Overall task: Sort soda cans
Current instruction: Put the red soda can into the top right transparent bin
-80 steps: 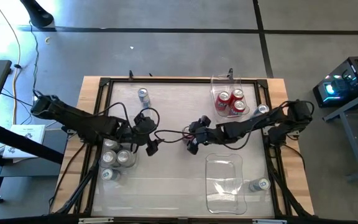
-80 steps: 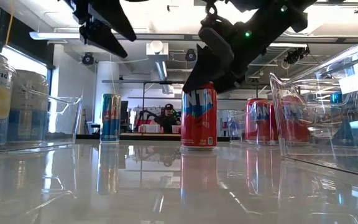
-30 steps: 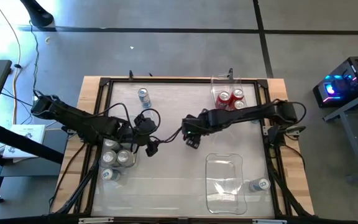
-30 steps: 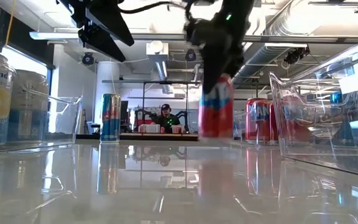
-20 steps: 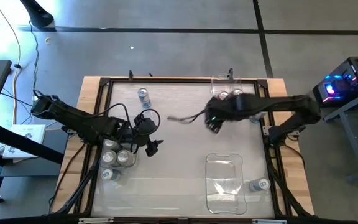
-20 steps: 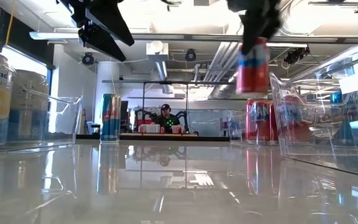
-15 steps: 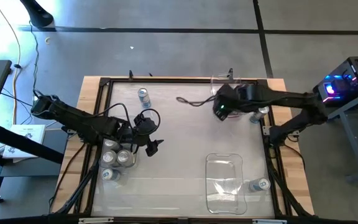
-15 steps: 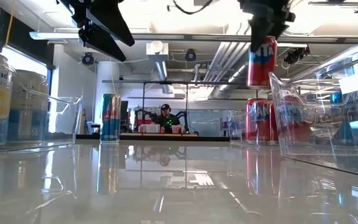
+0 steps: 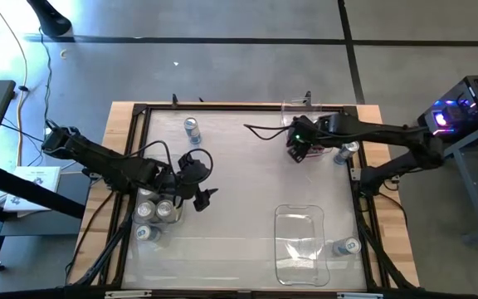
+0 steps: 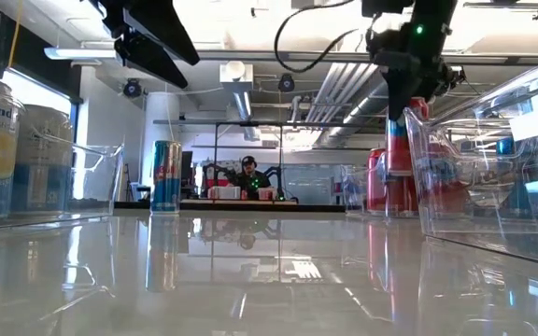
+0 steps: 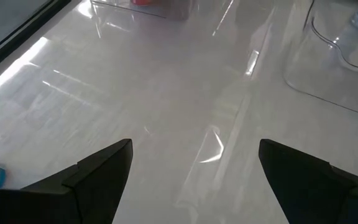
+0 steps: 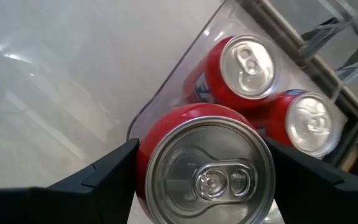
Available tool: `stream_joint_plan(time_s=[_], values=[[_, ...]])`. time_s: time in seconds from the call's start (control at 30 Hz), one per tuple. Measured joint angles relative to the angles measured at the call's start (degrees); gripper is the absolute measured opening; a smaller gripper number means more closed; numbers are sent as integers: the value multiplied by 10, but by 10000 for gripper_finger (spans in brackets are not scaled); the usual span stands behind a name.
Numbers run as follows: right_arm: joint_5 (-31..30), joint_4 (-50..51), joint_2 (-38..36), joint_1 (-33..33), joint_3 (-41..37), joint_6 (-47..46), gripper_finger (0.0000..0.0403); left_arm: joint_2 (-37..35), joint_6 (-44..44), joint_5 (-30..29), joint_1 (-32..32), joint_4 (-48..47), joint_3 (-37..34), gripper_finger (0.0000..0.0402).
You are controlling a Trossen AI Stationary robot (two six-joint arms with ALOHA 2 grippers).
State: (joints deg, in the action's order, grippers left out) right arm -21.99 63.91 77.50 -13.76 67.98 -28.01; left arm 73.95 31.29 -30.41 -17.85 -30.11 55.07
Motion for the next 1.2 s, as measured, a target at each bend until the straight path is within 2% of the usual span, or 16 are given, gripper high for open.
stream_joint_plan(time_s=[0.5,0.73,0.93,1.2], values=[[54,-80,28,-29,-62,41,290,0,0,0,0,1,0,345],[72,-84,36,-36,-78,35,323,0,0,2,0,2,0,345],[95,-83,36,-44,-78,39,329,0,0,3,0,3,0,345],[94,-68,35,-47,-70,40,332,0,0,13,3,3,0,345]])
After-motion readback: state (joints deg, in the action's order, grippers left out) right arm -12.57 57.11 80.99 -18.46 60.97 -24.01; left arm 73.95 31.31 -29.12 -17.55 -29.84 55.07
